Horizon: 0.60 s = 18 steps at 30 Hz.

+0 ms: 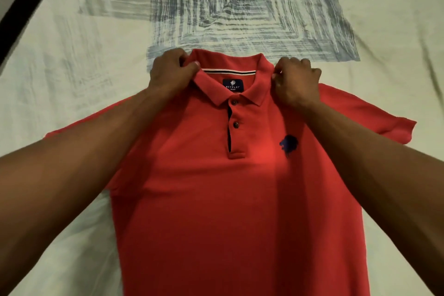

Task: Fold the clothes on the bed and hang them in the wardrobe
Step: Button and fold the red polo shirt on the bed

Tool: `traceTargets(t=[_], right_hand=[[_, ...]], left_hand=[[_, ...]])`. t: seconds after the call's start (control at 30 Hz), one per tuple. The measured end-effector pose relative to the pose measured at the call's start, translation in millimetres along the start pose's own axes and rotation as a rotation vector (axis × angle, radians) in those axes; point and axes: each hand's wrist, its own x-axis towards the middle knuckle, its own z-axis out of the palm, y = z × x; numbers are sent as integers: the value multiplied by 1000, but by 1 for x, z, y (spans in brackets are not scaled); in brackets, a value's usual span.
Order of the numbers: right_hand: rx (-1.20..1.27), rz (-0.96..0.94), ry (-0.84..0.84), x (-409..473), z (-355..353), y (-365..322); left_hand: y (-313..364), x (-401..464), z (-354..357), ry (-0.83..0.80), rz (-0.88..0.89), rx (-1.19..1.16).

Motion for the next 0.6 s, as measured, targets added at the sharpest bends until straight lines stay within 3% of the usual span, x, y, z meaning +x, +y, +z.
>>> traceTargets(t=[0.13, 0.33, 0.5, 0.6], right_hand=[[149, 145, 74, 3, -3, 4], [263, 57, -24, -2, -3, 20], [-9, -49, -271, 2, -13, 28], [-49, -63, -331, -2, -21, 28]], left_hand=[[11, 3, 6, 55, 21, -63], [3, -1, -2, -82, -59, -21], [-3, -19, -16, -246, 18, 220], [-5, -26, -16, -163, 108, 250]])
